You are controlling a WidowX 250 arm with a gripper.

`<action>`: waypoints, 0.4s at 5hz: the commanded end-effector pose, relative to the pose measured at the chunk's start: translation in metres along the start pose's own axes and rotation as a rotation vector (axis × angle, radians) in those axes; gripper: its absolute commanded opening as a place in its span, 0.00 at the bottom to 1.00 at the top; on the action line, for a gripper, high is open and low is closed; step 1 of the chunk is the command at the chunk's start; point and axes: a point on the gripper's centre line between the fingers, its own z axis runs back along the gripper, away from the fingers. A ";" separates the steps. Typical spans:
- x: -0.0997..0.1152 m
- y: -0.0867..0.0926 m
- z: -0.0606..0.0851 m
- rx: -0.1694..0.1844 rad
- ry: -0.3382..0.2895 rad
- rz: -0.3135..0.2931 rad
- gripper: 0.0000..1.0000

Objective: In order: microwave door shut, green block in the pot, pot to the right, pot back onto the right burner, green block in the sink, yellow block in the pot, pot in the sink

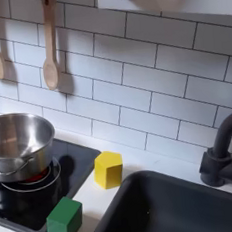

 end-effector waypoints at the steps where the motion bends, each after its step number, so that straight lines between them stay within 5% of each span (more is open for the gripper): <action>1: 0.002 -0.001 -0.005 -0.008 0.004 -0.004 0.00; 2: 0.003 -0.001 -0.002 -0.007 -0.001 -0.007 0.00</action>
